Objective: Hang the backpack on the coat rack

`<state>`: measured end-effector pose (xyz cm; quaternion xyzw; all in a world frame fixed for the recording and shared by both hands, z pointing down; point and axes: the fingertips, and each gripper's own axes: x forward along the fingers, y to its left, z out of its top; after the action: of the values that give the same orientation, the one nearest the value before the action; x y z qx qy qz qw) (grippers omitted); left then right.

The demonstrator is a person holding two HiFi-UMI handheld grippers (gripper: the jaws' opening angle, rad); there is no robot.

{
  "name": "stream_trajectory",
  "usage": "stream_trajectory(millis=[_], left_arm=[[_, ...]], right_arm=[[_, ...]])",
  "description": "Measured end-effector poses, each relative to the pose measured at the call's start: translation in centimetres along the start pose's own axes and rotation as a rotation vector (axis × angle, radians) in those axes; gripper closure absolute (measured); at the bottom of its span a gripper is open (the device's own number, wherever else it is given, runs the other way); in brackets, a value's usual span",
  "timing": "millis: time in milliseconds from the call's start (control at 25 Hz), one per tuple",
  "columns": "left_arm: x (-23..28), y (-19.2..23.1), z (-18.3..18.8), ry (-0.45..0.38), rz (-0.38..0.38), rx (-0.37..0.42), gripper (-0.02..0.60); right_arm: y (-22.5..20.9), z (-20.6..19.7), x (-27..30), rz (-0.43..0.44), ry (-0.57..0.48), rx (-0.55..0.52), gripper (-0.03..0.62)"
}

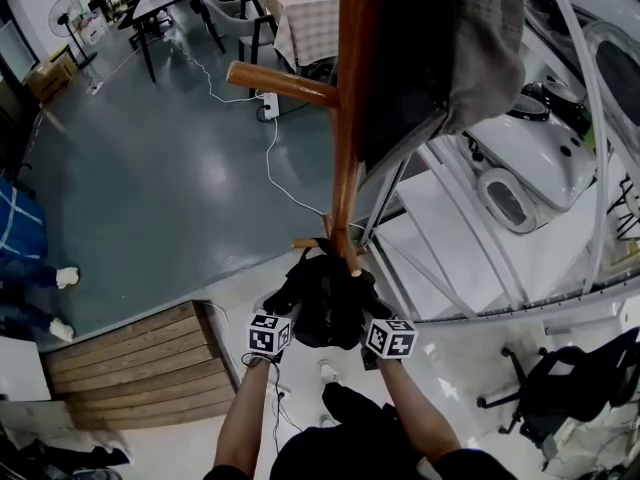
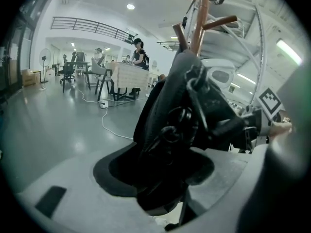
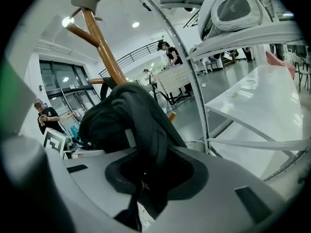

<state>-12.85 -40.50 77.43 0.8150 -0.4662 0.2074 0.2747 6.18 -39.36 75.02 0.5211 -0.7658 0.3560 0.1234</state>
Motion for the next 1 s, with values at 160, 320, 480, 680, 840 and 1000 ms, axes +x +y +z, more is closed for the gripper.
stream_trajectory(millis=[160,320,480,680,840,1000], left_arm=[[-0.5,-0.1,-0.3,0.0,0.021,0.006,0.334],[-1.2,-0.1,-0.7,0.009,0.043,0.006,0.321],[-2.0,-0.2,-1.2,-0.002,0.075,0.001,0.31],[-3.8,0.2,-1.1,-0.022,0.124,-0.041,0.307],[-5.8,0.2,0.0,-0.092,0.146,-0.086,0.307],[-7.5,-0.6,0.7,-0.134,0.144,-0.096,0.307]], right_arm=[[-0.1,0.1,0.4,-0.009,0.016,-0.02,0.5],[0.2,0.3,0.2,-0.011,0.021,-0.045,0.459],[-0.1,0.6,0.1,-0.023,0.015,-0.048,0.444],[0.0,0.7,-0.1,-0.013,0.025,-0.051,0.436],[0.6,0.2,0.2,0.017,0.055,-0.073,0.418],[1.9,-0.8,0.5,0.044,0.081,-0.096,0.399]])
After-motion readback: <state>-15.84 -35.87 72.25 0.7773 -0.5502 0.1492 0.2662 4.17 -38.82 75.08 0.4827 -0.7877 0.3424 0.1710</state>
